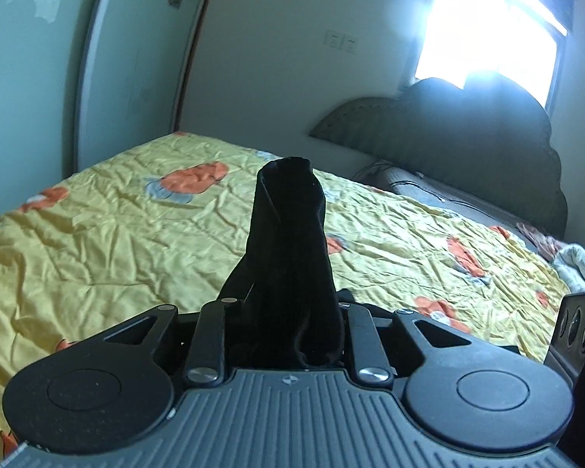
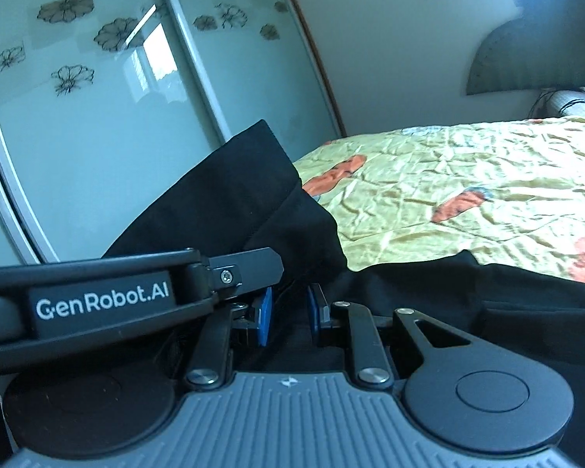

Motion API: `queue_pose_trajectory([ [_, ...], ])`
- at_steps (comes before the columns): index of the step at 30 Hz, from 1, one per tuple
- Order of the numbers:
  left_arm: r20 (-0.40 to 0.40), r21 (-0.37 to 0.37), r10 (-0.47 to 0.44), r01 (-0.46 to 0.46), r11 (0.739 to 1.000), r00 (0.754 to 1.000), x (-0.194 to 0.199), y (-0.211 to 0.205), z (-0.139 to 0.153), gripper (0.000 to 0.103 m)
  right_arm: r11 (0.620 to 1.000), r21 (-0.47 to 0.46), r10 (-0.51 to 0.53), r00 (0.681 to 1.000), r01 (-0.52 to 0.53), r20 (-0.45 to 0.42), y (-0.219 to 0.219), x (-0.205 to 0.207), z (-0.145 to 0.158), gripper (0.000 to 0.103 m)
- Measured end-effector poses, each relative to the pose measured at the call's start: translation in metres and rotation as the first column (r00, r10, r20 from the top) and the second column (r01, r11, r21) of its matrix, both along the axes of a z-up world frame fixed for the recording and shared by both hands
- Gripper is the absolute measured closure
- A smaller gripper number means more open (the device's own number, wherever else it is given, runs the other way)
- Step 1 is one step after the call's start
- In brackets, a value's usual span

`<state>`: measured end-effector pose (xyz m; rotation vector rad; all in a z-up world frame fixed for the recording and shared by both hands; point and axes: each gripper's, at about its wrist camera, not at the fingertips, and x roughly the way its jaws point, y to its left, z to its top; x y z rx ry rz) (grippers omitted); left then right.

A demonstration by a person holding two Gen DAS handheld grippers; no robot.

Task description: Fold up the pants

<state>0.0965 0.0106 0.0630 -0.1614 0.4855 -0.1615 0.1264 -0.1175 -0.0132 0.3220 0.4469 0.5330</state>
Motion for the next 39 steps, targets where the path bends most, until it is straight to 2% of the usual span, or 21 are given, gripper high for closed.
queue_pose_trajectory([
  [11, 0.061, 0.065, -0.123, 0.119, 0.991, 0.991, -0.012, -0.061, 0.013, 0.077, 0.988, 0.118, -0.098, 0.995, 0.096, 0.01, -0.058, -0.019, 0.002, 0.084],
  [18, 0.09, 0.129, -0.233, 0.221, 0.967, 0.968, -0.022, -0.115, 0.013, 0.076, 0.967, 0.181, -0.181, 0.983, 0.177, 0.006, -0.101, -0.037, -0.001, 0.084],
  [30, 0.082, 0.171, -0.345, 0.328, 0.929, 0.935, -0.03, -0.188, -0.003, 0.076, 0.932, 0.228, -0.282, 0.959, 0.281, -0.031, -0.161, -0.053, -0.022, 0.084],
  [39, 0.045, 0.175, -0.416, 0.403, 0.898, 0.908, -0.03, -0.228, -0.019, 0.076, 0.904, 0.25, -0.339, 0.938, 0.347, -0.079, -0.196, -0.057, -0.042, 0.084],
])
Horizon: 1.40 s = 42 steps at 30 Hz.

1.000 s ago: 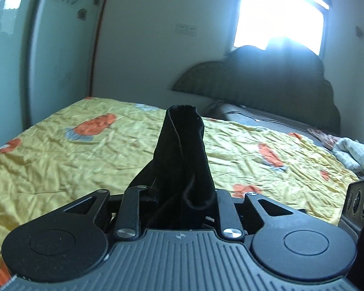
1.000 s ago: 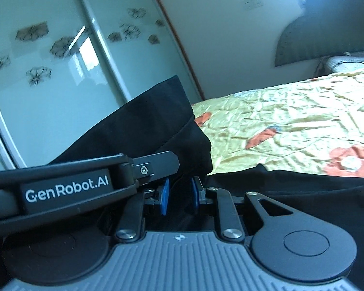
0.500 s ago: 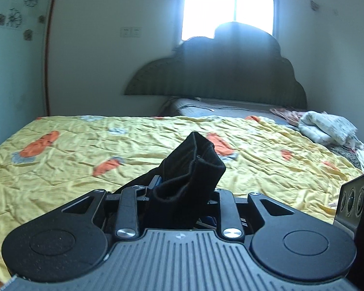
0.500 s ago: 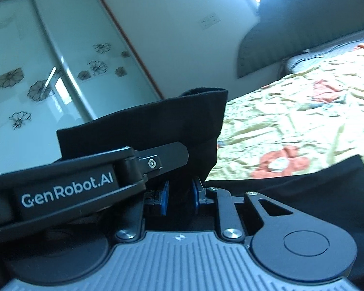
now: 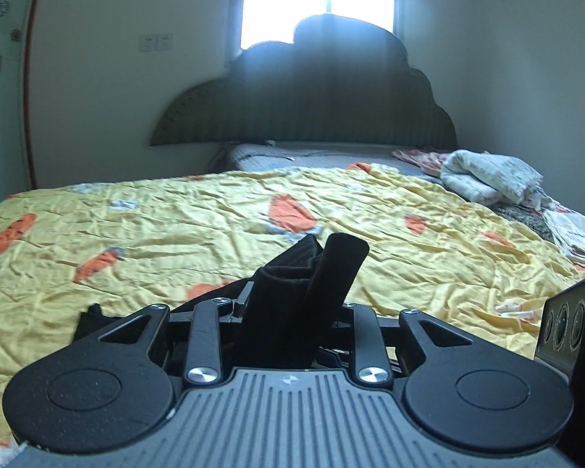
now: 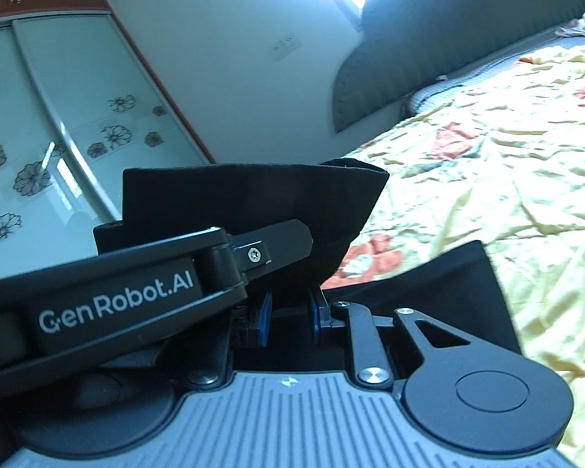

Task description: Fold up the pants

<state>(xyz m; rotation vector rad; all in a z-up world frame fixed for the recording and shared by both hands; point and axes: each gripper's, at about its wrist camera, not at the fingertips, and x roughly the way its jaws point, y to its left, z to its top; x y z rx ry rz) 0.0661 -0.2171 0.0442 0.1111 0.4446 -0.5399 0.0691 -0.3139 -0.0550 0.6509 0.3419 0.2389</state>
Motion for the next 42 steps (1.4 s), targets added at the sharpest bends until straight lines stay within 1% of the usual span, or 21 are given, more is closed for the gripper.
queue_pose_trajectory([
  [4, -0.022, 0.008, -0.023, 0.023, 1.0, 0.999, 0.002, -0.015, -0.007, 0.076, 1.0, 0.016, -0.025, 0.999, 0.026, -0.025, -0.014, -0.002, -0.009, 0.084],
  [10, -0.057, 0.012, -0.034, 0.034, 0.999, 0.998, 0.011, -0.031, -0.02, 0.075, 0.999, 0.041, -0.034, 0.997, 0.036, -0.068, -0.027, 0.001, -0.025, 0.084],
  [12, -0.07, 0.009, -0.037, 0.038, 0.999, 0.997, 0.014, -0.034, -0.024, 0.072, 0.998, 0.049, -0.038, 0.996, 0.042, -0.082, -0.03, 0.001, -0.03, 0.084],
  [14, -0.081, 0.01, -0.045, 0.046, 0.999, 0.996, 0.016, -0.038, -0.026, 0.066, 0.998, 0.051, -0.043, 0.994, 0.049, -0.097, -0.033, 0.001, -0.033, 0.084],
  [15, -0.087, 0.011, -0.049, 0.05, 0.999, 0.995, 0.018, -0.04, -0.027, 0.066, 0.998, 0.046, -0.048, 0.993, 0.053, -0.108, -0.035, 0.001, -0.034, 0.083],
  [18, -0.116, 0.006, -0.064, 0.066, 0.998, 0.991, 0.021, -0.045, -0.032, 0.063, 0.997, 0.03, -0.061, 0.988, 0.065, -0.14, -0.038, -0.002, -0.036, 0.083],
  [21, -0.133, 0.004, -0.078, 0.08, 0.997, 0.988, 0.021, -0.048, -0.035, 0.057, 0.998, -0.004, -0.068, 0.985, 0.068, -0.16, -0.042, -0.007, -0.037, 0.083],
  [23, -0.143, -0.002, -0.092, 0.093, 0.996, 0.985, 0.021, -0.049, -0.036, 0.05, 0.996, -0.042, -0.081, 0.982, 0.075, -0.173, -0.042, -0.011, -0.037, 0.077],
  [24, -0.15, -0.007, -0.098, 0.099, 0.995, 0.984, 0.021, -0.05, -0.036, 0.049, 0.994, -0.065, -0.092, 0.98, 0.082, -0.179, -0.043, -0.014, -0.037, 0.075],
  [28, -0.207, -0.044, -0.12, 0.113, 0.993, 0.971, 0.026, -0.048, -0.035, 0.047, 0.988, -0.1, -0.131, 0.974, 0.115, -0.182, -0.049, -0.03, -0.036, 0.075],
  [29, -0.229, -0.062, -0.131, 0.12, 0.991, 0.965, 0.028, -0.046, -0.034, 0.046, 0.985, -0.112, -0.148, 0.972, 0.129, -0.184, -0.051, -0.034, -0.035, 0.074],
  [31, -0.247, -0.101, -0.147, 0.125, 0.987, 0.958, 0.03, -0.04, -0.028, 0.044, 0.975, -0.139, -0.196, 0.961, 0.171, -0.196, -0.058, -0.041, -0.034, 0.073],
  [33, -0.233, -0.121, -0.151, 0.125, 0.985, 0.961, 0.03, -0.032, -0.017, 0.042, 0.959, -0.174, -0.259, 0.945, 0.226, -0.199, -0.064, -0.048, -0.032, 0.073],
  [34, -0.217, -0.125, -0.152, 0.127, 0.984, 0.964, 0.03, -0.027, -0.011, 0.038, 0.951, -0.175, -0.286, 0.938, 0.254, -0.198, -0.068, -0.051, -0.031, 0.073],
  [35, -0.191, -0.121, -0.148, 0.126, 0.985, 0.97, 0.031, -0.02, -0.005, 0.033, 0.948, -0.161, -0.303, 0.933, 0.275, -0.192, -0.073, -0.054, -0.029, 0.073],
  [36, -0.161, -0.107, -0.133, 0.117, 0.987, 0.978, 0.033, -0.014, 0.0, 0.031, 0.949, -0.139, -0.307, 0.934, 0.285, -0.183, -0.076, -0.054, -0.027, 0.071],
  [37, -0.126, -0.08, -0.101, 0.092, 0.993, 0.987, 0.036, -0.007, 0.004, 0.028, 0.954, -0.111, -0.295, 0.94, 0.279, -0.17, -0.079, -0.058, -0.025, 0.065],
  [38, -0.093, -0.045, -0.056, 0.052, 0.998, 0.994, 0.04, 0.0, 0.006, 0.027, 0.961, -0.082, -0.275, 0.949, 0.265, -0.157, -0.081, -0.057, -0.023, 0.06],
  [39, -0.069, -0.011, -0.014, 0.013, 1.0, 0.998, 0.046, 0.007, 0.007, 0.027, 0.968, -0.056, -0.249, 0.958, 0.244, -0.142, -0.082, -0.053, -0.02, 0.049],
  [40, -0.053, 0.023, 0.026, -0.025, 0.999, 0.998, 0.053, 0.014, 0.006, 0.027, 0.975, -0.037, -0.221, 0.967, 0.218, -0.126, -0.081, -0.048, -0.018, 0.041],
  [42, -0.058, 0.081, 0.099, -0.094, 0.992, 0.993, 0.071, 0.029, 0.0, 0.027, 0.988, -0.023, -0.153, 0.982, 0.151, -0.109, -0.078, -0.033, -0.013, 0.041],
])
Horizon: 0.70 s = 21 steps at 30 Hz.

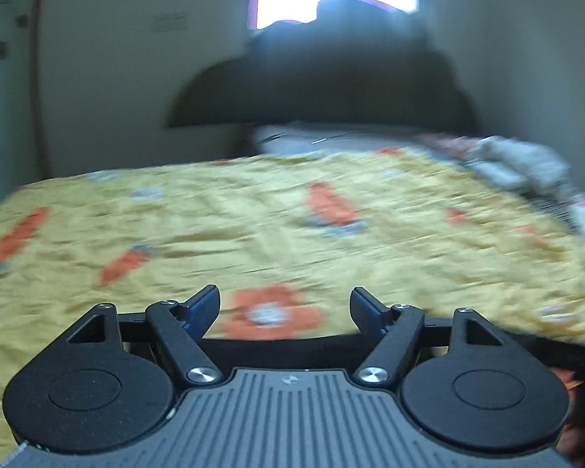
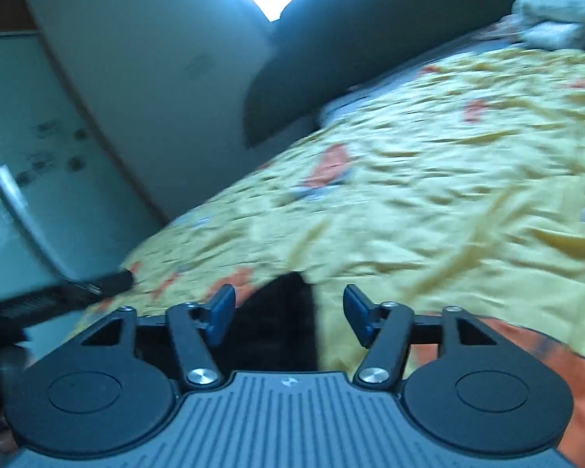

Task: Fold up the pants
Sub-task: 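Open both grippers and lay the folded trousers flat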

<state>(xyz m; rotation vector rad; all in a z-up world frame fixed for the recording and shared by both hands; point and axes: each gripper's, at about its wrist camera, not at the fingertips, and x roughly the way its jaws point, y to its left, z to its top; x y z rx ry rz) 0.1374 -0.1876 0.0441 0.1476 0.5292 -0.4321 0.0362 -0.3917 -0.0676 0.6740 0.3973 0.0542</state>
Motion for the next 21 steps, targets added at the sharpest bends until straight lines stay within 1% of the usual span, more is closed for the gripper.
queue_pose_trajectory([
  [3, -0.069, 0.079, 0.086, -0.081, 0.994, 0.994, 0.027, 0.019, -0.013, 0.032, 0.995, -0.009, 0.096, 0.995, -0.097, -0.029, 0.01, 0.031, 0.0, 0.041],
  [5, -0.097, 0.1, 0.119, -0.109, 0.989, 0.988, 0.038, 0.032, -0.022, 0.033, 0.989, -0.016, 0.147, 0.988, -0.148, -0.054, 0.016, 0.044, -0.002, 0.043],
  [6, -0.107, 0.112, 0.127, -0.115, 0.987, 0.986, 0.041, 0.035, -0.026, 0.033, 0.988, -0.023, 0.154, 0.986, -0.156, -0.071, 0.018, 0.052, -0.004, 0.052],
  [7, -0.117, 0.128, 0.129, -0.114, 0.985, 0.985, 0.044, 0.037, -0.031, 0.033, 0.986, -0.036, 0.157, 0.984, -0.16, -0.086, 0.019, 0.057, -0.005, 0.077],
  [9, -0.127, 0.159, 0.125, -0.105, 0.982, 0.984, 0.046, 0.036, -0.04, 0.033, 0.982, -0.091, 0.153, 0.982, -0.163, -0.107, 0.022, 0.062, -0.003, 0.09],
  [10, -0.129, 0.169, 0.128, -0.106, 0.98, 0.983, 0.047, 0.035, -0.044, 0.033, 0.978, -0.13, 0.147, 0.983, -0.16, -0.108, 0.024, 0.062, -0.001, 0.092],
  [12, -0.127, 0.177, 0.136, -0.113, 0.978, 0.982, 0.051, 0.031, -0.051, 0.033, 0.971, -0.199, 0.112, 0.987, -0.133, -0.113, 0.029, 0.064, 0.002, 0.092],
  [15, -0.113, 0.202, 0.18, -0.155, 0.967, 0.977, 0.061, 0.025, -0.062, 0.031, 0.946, -0.302, 0.077, 0.986, -0.119, -0.148, 0.037, 0.075, -0.003, 0.091],
  [17, -0.115, 0.199, 0.191, -0.166, 0.966, 0.975, 0.062, 0.027, -0.061, 0.031, 0.944, -0.311, 0.067, 0.986, -0.112, -0.15, 0.04, 0.075, -0.004, 0.091],
  [18, -0.114, 0.193, 0.189, -0.165, 0.967, 0.975, 0.06, 0.029, -0.058, 0.032, 0.943, -0.314, 0.069, 0.986, -0.114, -0.149, 0.039, 0.073, -0.002, 0.088],
  [19, -0.113, 0.186, 0.184, -0.161, 0.969, 0.976, 0.056, 0.031, -0.055, 0.033, 0.942, -0.318, 0.06, 0.987, -0.105, -0.147, 0.039, 0.07, 0.0, 0.081],
  [20, -0.115, 0.185, 0.183, -0.16, 0.97, 0.976, 0.053, 0.033, -0.052, 0.033, 0.941, -0.328, 0.035, 0.99, -0.08, -0.14, 0.039, 0.064, 0.002, 0.079],
  [21, -0.118, 0.18, 0.187, -0.164, 0.97, 0.975, 0.049, 0.037, -0.049, 0.033, 0.934, -0.353, 0.002, 0.992, -0.047, -0.127, 0.04, 0.057, 0.006, 0.079],
])
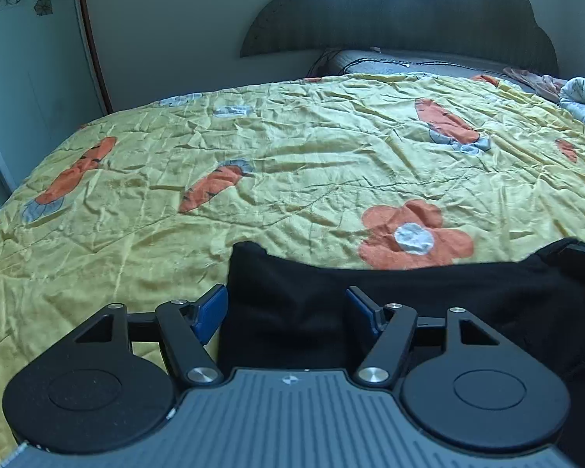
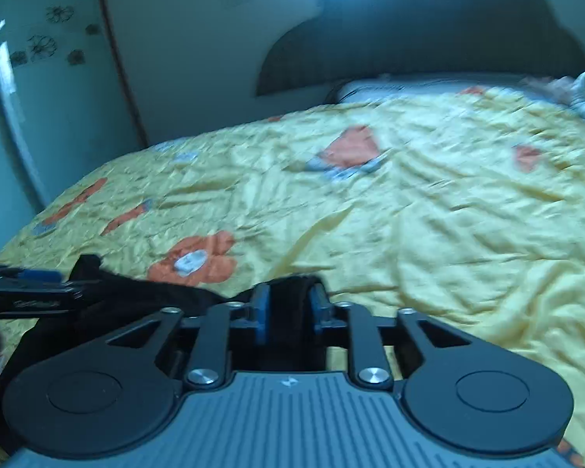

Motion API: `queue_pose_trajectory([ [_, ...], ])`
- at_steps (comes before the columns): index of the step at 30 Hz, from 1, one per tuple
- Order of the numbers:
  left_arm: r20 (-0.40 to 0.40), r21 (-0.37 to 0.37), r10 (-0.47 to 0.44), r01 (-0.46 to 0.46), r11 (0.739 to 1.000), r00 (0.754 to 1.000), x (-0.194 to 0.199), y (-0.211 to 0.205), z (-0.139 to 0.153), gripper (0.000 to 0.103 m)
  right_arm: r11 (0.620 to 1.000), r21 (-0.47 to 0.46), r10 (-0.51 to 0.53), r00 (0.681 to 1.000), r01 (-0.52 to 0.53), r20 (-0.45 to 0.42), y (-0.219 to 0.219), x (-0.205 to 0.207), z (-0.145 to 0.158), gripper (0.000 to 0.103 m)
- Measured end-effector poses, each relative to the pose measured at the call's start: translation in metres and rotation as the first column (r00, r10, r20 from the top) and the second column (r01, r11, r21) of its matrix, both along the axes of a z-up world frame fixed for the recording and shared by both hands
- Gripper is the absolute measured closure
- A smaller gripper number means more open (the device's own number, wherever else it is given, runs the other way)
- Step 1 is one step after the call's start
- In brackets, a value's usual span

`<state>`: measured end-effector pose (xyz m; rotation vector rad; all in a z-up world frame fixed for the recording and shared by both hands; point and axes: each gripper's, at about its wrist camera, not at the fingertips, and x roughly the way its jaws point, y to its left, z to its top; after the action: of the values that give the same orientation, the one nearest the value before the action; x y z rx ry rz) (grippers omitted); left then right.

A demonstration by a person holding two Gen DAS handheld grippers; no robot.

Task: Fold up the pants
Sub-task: 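Open both grippers and lay the folded trousers flat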

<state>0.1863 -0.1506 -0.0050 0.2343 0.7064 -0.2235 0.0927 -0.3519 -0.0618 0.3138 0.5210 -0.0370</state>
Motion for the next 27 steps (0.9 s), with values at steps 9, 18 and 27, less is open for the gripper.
queue_pose_trajectory([
  [9, -0.04, -0.033, -0.069, 0.067, 0.997, 0.997, -0.041, 0.002, -0.002, 0.031, 0.971, -0.09, 0.224, 0.975, -0.223, 0.005, 0.05, -0.041, 0.018, 0.079],
  [18, -0.041, -0.021, -0.048, 0.047, 0.999, 0.998, -0.048, 0.002, -0.005, 0.03, 0.978, -0.143, 0.155, 0.988, -0.153, 0.004, 0.057, -0.051, 0.02, 0.079],
  [27, -0.023, -0.004, -0.051, 0.051, 0.999, 0.998, -0.061, 0.004, -0.004, 0.028, 0.981, -0.126, 0.141, 0.989, -0.145, -0.04, 0.057, -0.053, 0.006, 0.078],
])
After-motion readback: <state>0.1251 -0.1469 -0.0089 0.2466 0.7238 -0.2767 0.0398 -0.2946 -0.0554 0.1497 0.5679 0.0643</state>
